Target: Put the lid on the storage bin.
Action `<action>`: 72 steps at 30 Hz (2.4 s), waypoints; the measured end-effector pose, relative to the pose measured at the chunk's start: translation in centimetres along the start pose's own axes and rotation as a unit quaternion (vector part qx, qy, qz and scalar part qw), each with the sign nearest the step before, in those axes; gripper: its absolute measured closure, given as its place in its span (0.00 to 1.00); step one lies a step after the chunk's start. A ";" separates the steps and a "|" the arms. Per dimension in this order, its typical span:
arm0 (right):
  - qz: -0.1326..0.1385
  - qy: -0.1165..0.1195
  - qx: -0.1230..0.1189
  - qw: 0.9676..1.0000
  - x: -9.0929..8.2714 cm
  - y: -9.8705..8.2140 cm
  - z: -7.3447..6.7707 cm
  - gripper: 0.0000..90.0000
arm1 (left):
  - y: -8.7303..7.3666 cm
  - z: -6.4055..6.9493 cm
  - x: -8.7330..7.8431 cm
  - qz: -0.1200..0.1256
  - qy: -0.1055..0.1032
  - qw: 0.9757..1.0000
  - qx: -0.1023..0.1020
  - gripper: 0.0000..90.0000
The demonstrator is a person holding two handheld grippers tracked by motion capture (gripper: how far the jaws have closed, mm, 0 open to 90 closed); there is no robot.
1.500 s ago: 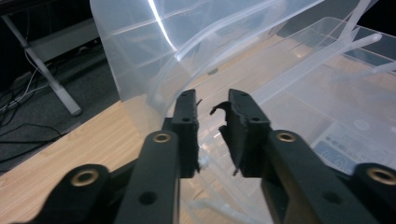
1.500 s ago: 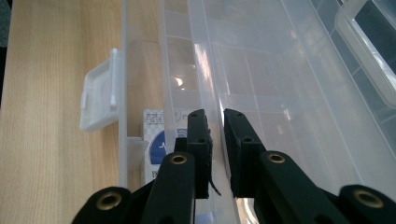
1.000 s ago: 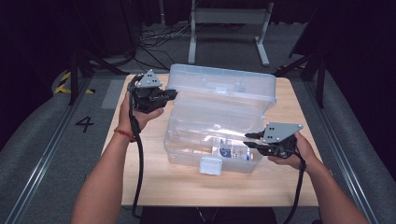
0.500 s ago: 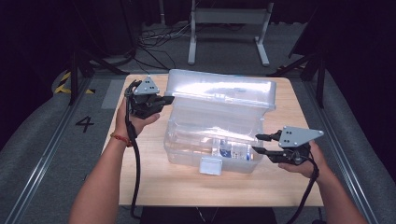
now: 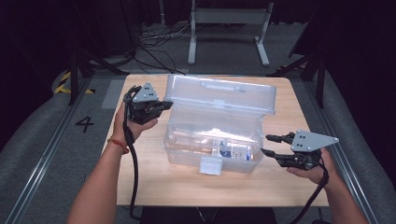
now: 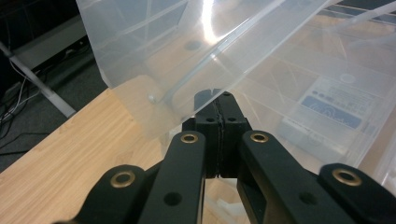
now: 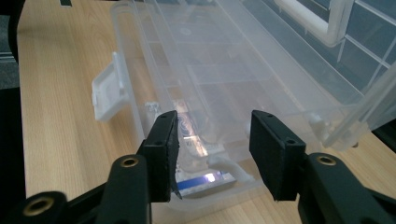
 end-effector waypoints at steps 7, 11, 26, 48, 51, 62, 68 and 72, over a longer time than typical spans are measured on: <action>-0.019 -0.004 0.016 1.000 -0.3 -1.7 0.1 0.54 | -0.5 0.6 -0.1 -0.010 0.003 1.000 0.006 0.99; -0.028 -0.009 0.022 0.999 -0.3 -2.3 0.1 0.52 | -1.0 1.0 -0.2 -0.011 0.000 1.000 0.005 0.99; -0.057 -0.021 0.049 0.997 0.2 -4.7 1.2 0.50 | -2.9 2.1 -0.3 -0.022 -0.011 1.000 0.012 1.00; -0.081 -0.009 0.070 0.994 1.6 -6.8 0.8 0.48 | -4.9 3.4 -0.2 -0.018 -0.023 1.000 0.001 1.00; -0.088 -0.009 0.072 0.994 1.9 -7.2 0.7 0.47 | -5.2 3.5 -0.1 -0.019 -0.024 1.000 0.001 1.00; -0.125 -0.007 0.090 0.988 2.1 -9.7 0.5 0.43 | -5.7 3.9 -0.4 -0.018 -0.023 1.000 0.001 1.00; -0.131 -0.010 0.107 0.985 2.1 -11.0 0.6 0.43 | -6.3 4.1 -0.5 -0.017 -0.025 1.000 -0.005 1.00; -0.132 -0.012 0.110 0.985 2.2 -11.2 0.6 0.43 | -7.1 4.2 -0.5 -0.019 -0.027 0.999 -0.009 1.00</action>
Point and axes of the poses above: each handheld gripper's, and its own axes: x roughly forward along the jaws, y roughly out of its top, z roughly to its right, the point moved 1 cm from there along x, roughly forward along the jaws, and after that the axes turned 2 degrees about -y, right-handed, at the moved point
